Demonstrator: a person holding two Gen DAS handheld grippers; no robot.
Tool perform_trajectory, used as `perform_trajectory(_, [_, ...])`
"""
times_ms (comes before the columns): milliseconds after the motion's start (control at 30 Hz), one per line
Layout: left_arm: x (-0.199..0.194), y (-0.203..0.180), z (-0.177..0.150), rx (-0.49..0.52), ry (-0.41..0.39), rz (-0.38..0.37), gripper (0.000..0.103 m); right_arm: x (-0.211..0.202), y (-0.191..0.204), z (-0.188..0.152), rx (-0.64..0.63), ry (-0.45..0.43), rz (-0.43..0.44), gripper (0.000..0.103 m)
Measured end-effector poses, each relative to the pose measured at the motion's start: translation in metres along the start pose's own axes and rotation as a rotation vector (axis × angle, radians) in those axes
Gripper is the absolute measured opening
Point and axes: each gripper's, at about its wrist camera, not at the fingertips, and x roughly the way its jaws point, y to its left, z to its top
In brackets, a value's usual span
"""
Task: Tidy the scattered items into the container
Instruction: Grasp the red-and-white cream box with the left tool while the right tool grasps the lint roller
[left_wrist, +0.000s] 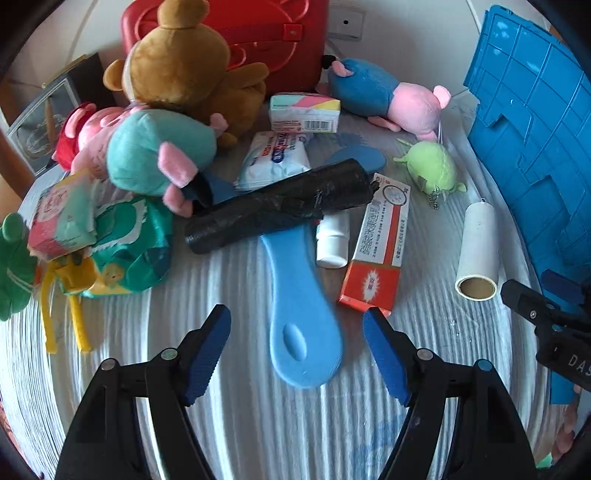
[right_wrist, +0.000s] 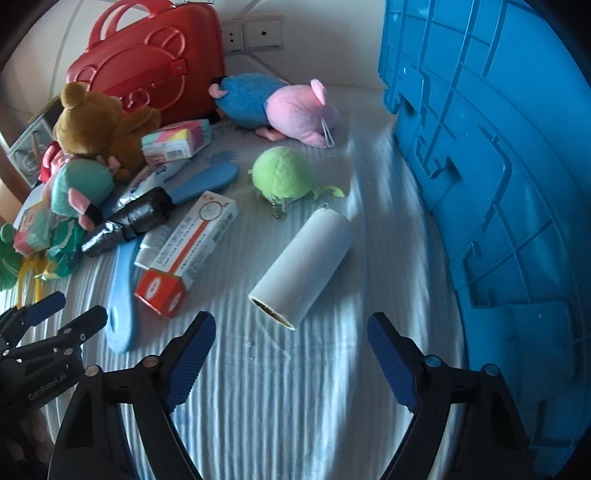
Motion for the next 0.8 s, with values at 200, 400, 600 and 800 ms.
perform_trajectory(200, [0.027, -0.036, 0.021, 0.094, 0.02, -0.041, 0.074, 0.023, -0.012, 0.012, 0.059, 0.019, 0.015, 0.08])
perform_trajectory(400, [0.045, -0.048, 0.026, 0.121, 0.044, -0.041, 0.072, 0.045, -0.02, 0.022, 0.104, 0.035, 0.021, 0.079])
perform_trajectory(600, [0.06, -0.066, 0.028, 0.157, 0.074, -0.066, 0.062, 0.064, -0.012, 0.032, 0.066, 0.052, 0.033, 0.068])
perform_trajectory(800, [0.067, -0.073, 0.031, 0.18, 0.057, -0.052, 0.053, 0.074, -0.009, 0.032, 0.026, 0.068, 0.025, 0.057])
